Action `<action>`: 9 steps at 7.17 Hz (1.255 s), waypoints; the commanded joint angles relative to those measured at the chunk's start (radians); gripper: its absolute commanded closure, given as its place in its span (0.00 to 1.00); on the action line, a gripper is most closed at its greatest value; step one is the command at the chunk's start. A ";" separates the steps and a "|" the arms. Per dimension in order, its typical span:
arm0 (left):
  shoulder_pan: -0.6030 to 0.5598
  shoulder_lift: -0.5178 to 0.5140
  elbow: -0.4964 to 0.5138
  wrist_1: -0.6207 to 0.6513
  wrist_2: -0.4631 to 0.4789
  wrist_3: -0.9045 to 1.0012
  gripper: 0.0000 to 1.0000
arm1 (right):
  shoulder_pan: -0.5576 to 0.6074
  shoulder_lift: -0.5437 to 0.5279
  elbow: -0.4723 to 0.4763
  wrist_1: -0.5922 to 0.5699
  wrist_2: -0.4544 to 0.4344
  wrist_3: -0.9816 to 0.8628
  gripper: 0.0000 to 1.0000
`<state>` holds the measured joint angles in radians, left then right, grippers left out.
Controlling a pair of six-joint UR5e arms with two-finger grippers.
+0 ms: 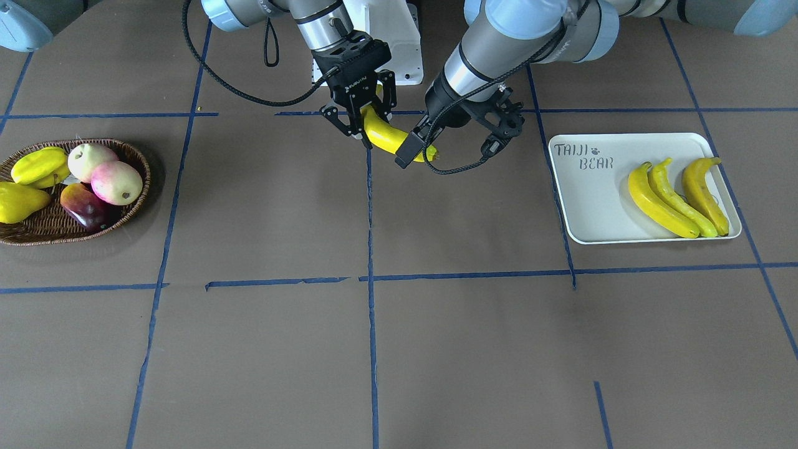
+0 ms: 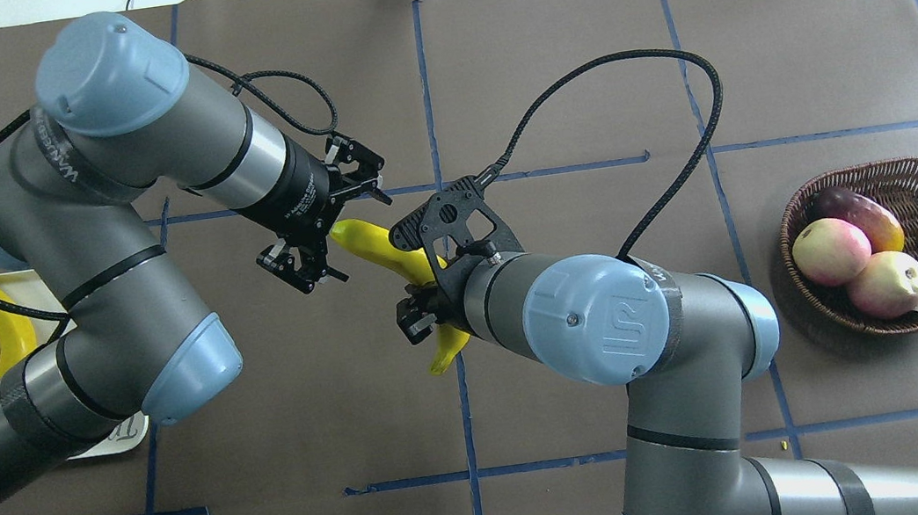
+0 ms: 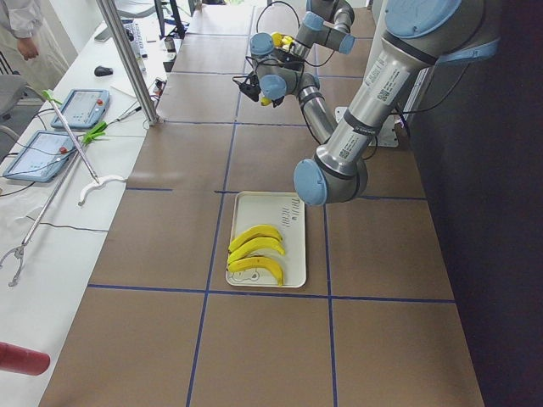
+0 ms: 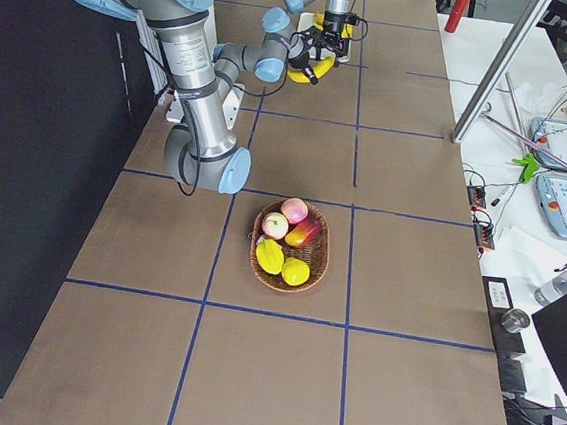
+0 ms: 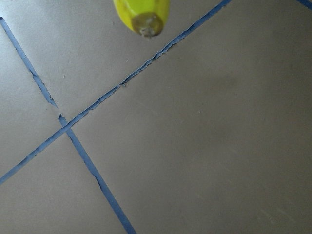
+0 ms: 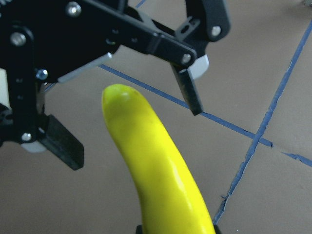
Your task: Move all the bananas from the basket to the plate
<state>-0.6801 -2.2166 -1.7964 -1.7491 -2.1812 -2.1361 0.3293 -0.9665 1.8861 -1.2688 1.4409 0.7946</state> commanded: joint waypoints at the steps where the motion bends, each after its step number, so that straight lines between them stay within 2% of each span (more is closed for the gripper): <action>1: 0.004 0.001 0.003 0.000 0.003 0.005 0.48 | 0.000 0.000 -0.001 0.000 0.001 0.000 0.96; 2: 0.004 0.000 0.003 -0.003 0.001 0.015 0.56 | 0.001 0.000 -0.001 0.000 0.001 0.000 0.96; 6: 0.005 0.001 0.005 -0.004 0.001 0.015 0.56 | 0.001 0.000 0.001 0.000 0.001 -0.002 0.95; 7: 0.004 0.001 0.005 -0.003 0.001 0.013 0.77 | 0.001 0.002 0.002 0.000 0.003 0.000 0.72; 8: 0.004 0.003 0.005 -0.003 0.001 0.013 0.99 | 0.001 0.011 -0.001 -0.004 0.006 -0.002 0.34; 9: 0.004 0.005 0.005 -0.003 0.001 0.015 1.00 | 0.001 0.012 0.001 -0.004 0.009 0.000 0.05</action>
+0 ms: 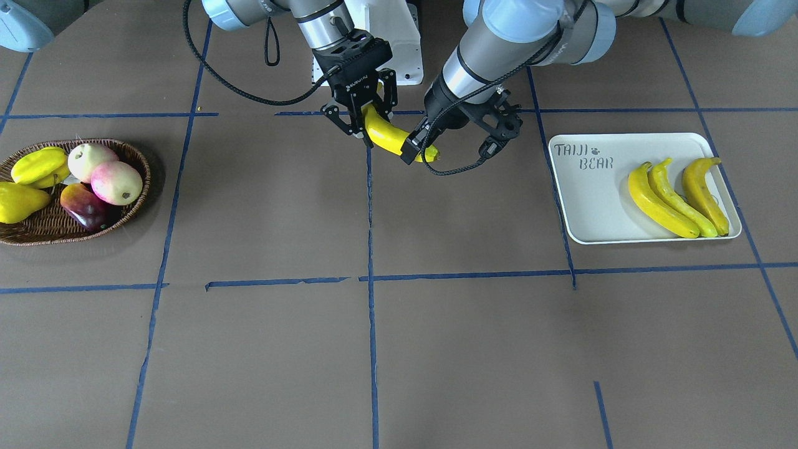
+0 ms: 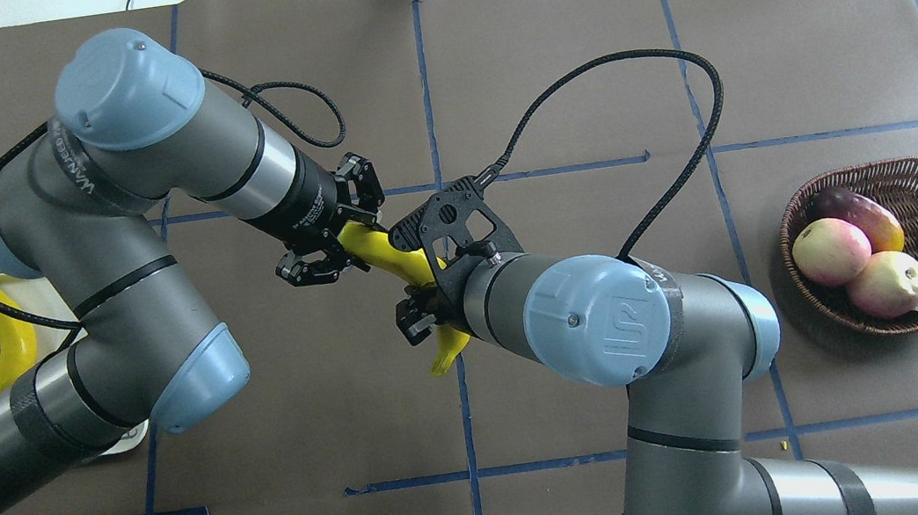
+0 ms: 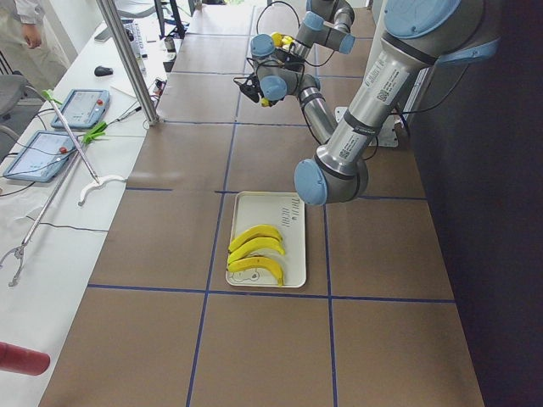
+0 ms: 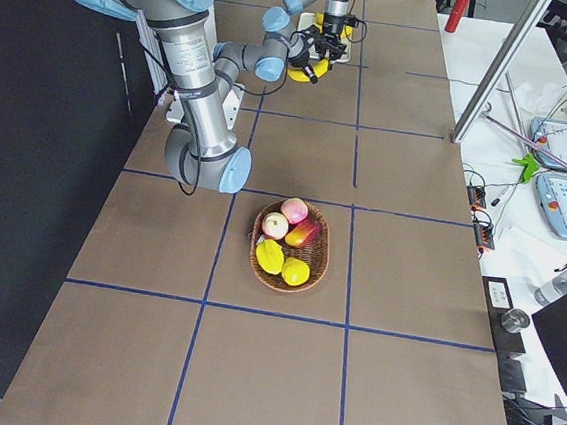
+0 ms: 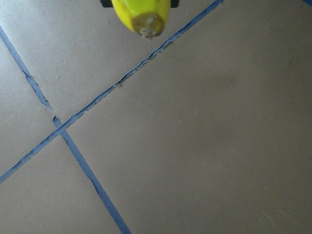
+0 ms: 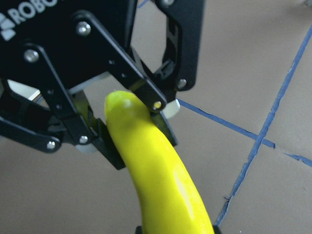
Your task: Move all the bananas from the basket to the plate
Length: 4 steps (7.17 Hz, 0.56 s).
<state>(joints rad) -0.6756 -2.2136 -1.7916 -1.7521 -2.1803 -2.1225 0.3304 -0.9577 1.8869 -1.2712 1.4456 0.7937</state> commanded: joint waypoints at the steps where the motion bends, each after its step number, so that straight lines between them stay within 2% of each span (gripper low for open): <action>1: -0.001 0.002 0.000 0.000 0.001 0.001 1.00 | -0.002 0.005 0.006 -0.010 0.012 0.001 0.01; 4: -0.004 0.012 0.000 0.000 0.004 0.006 1.00 | 0.010 -0.006 0.041 -0.016 0.070 0.001 0.01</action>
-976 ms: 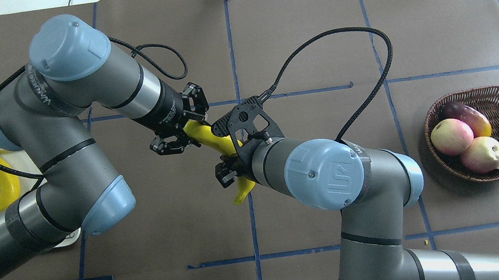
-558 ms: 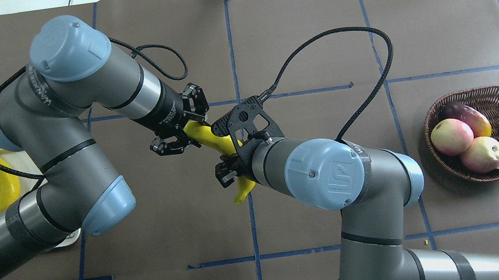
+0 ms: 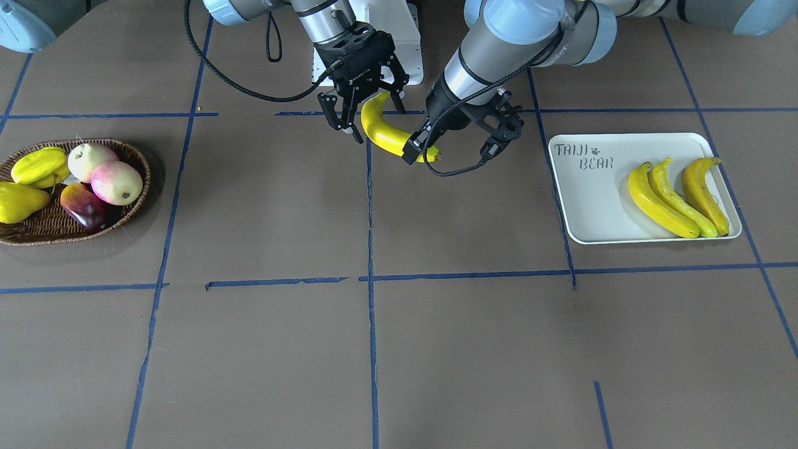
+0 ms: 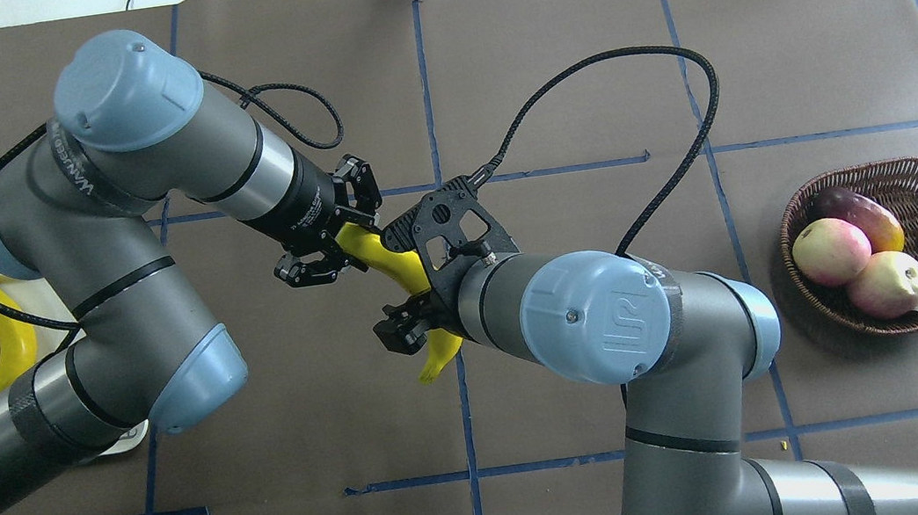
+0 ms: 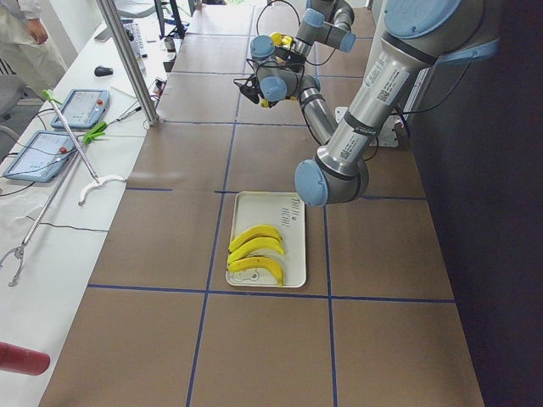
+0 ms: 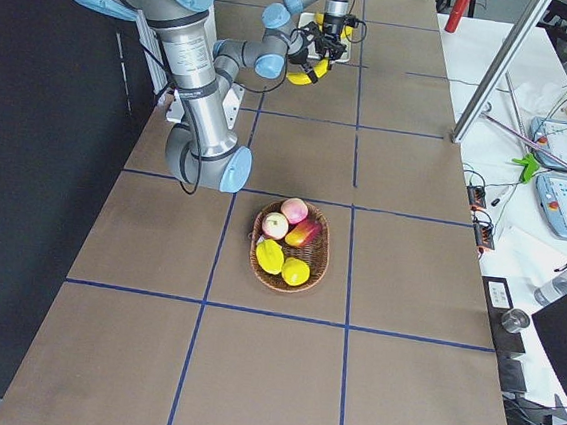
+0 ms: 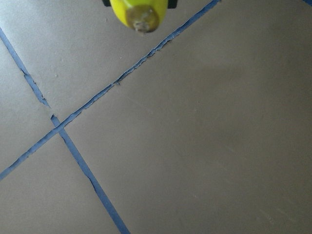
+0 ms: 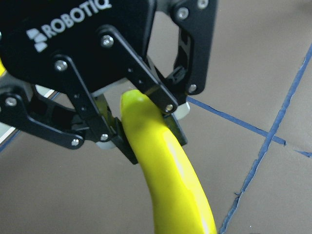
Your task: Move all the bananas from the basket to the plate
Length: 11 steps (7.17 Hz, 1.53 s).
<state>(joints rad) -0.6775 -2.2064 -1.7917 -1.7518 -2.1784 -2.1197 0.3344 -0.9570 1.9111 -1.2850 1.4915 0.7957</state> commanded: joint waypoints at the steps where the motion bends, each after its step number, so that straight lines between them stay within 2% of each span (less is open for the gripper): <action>1: -0.010 0.028 -0.003 0.002 0.002 0.010 1.00 | 0.032 -0.014 0.026 -0.017 0.092 0.000 0.01; 3: -0.051 0.117 -0.025 0.003 0.000 0.114 1.00 | 0.168 -0.028 0.046 -0.222 0.378 -0.001 0.01; 4: -0.086 0.160 -0.026 0.003 -0.001 0.183 1.00 | 0.207 -0.060 0.075 -0.299 0.427 -0.003 0.01; 6: -0.177 0.317 -0.067 0.003 -0.009 0.352 1.00 | 0.279 -0.153 0.080 -0.307 0.472 -0.018 0.01; 7: -0.213 0.386 -0.068 0.002 -0.011 0.488 1.00 | 0.329 -0.199 0.080 -0.306 0.530 -0.065 0.01; 9: -0.234 0.492 -0.055 -0.005 0.003 0.688 1.00 | 0.383 -0.293 0.092 -0.304 0.555 -0.224 0.01; 11: -0.235 0.549 -0.041 -0.012 0.055 0.801 1.00 | 0.449 -0.367 0.092 -0.295 0.605 -0.356 0.01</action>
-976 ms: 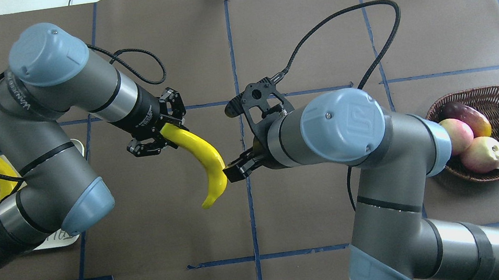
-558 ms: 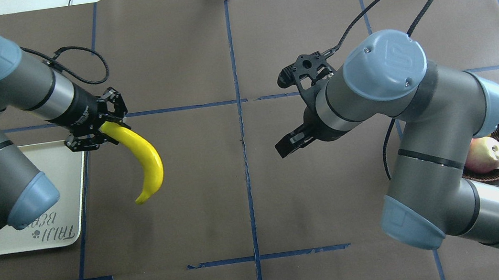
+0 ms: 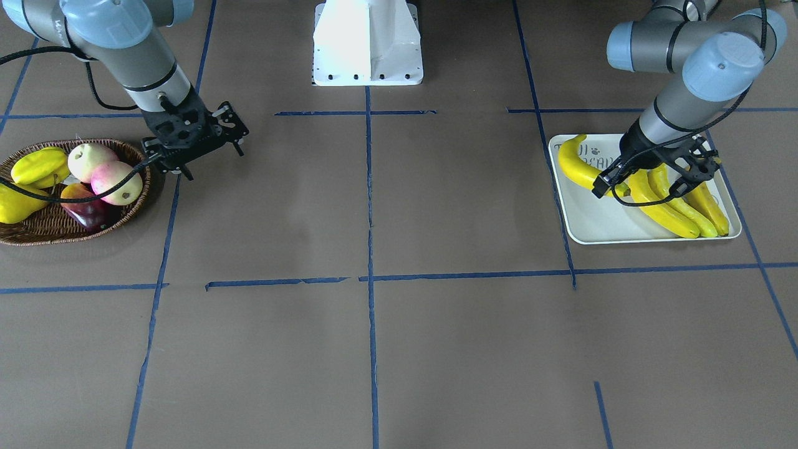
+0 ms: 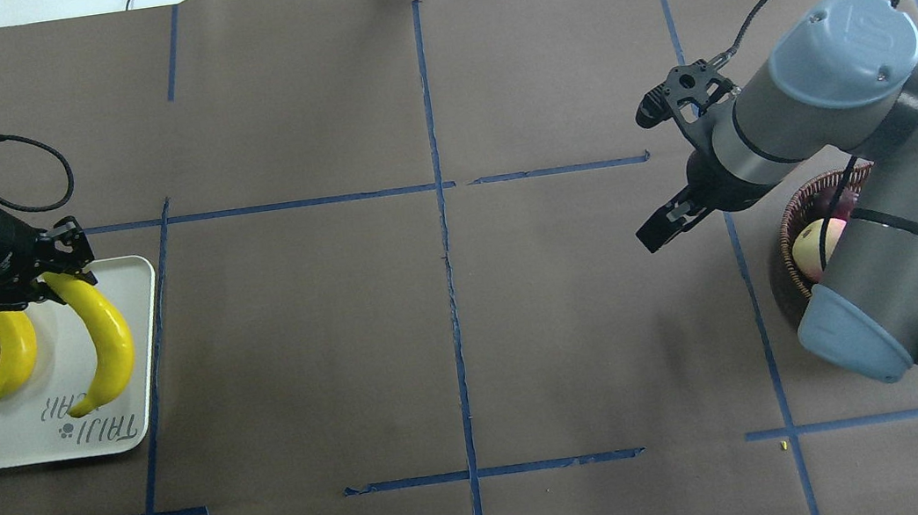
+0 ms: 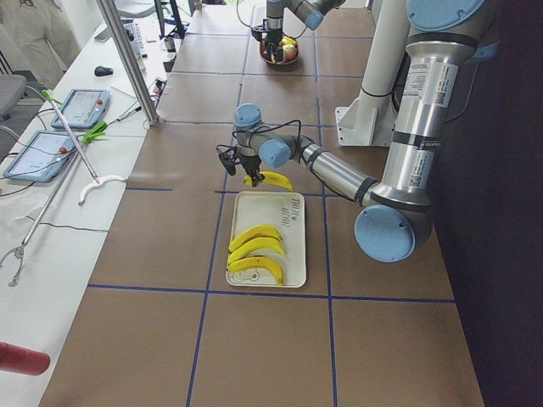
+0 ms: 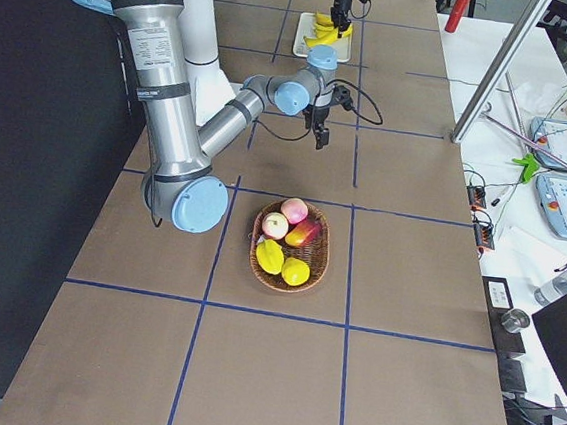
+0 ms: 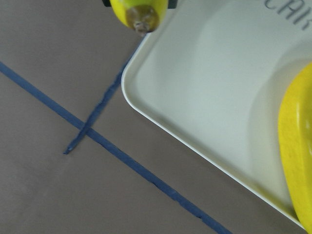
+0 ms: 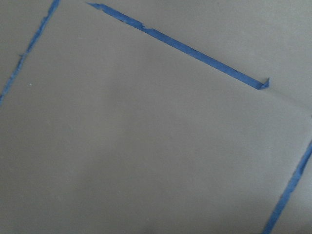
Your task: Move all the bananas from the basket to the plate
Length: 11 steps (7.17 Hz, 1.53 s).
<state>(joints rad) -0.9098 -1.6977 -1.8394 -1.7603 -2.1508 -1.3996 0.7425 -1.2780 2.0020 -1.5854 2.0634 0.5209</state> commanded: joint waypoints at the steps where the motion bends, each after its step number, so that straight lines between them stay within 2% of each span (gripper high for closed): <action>1: -0.017 0.052 0.018 -0.004 0.028 0.118 1.00 | 0.050 -0.058 0.001 0.005 0.043 -0.106 0.01; 3: -0.018 0.053 0.083 -0.046 0.043 0.155 0.99 | 0.051 -0.061 0.001 0.007 0.043 -0.111 0.01; 4: -0.021 0.053 0.129 -0.095 0.048 0.156 0.91 | 0.051 -0.067 0.003 0.007 0.043 -0.113 0.01; 5: -0.032 0.052 0.147 -0.122 0.074 0.171 0.22 | 0.052 -0.072 0.009 0.007 0.043 -0.128 0.01; 6: -0.058 0.053 0.149 -0.123 0.072 0.250 0.00 | 0.052 -0.076 0.011 0.007 0.043 -0.133 0.01; 7: -0.123 0.056 0.147 -0.111 0.051 0.362 0.00 | 0.058 -0.078 0.011 0.007 0.043 -0.134 0.01; 8: -0.189 0.081 0.147 -0.098 -0.015 0.469 0.00 | 0.067 -0.084 0.009 0.005 0.044 -0.140 0.01; 9: -0.251 0.114 0.138 -0.097 -0.052 0.614 0.00 | 0.104 -0.122 0.009 0.005 0.047 -0.175 0.01; 10: -0.312 0.145 0.144 -0.085 -0.057 0.825 0.00 | 0.168 -0.180 0.004 0.002 0.075 -0.306 0.01; 11: -0.393 0.145 0.141 0.030 -0.057 1.055 0.00 | 0.237 -0.245 0.001 0.004 0.114 -0.415 0.01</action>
<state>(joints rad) -1.2108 -1.5675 -1.6967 -1.8224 -2.1985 -0.6106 0.9012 -1.4497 2.0073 -1.5816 2.1383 0.2355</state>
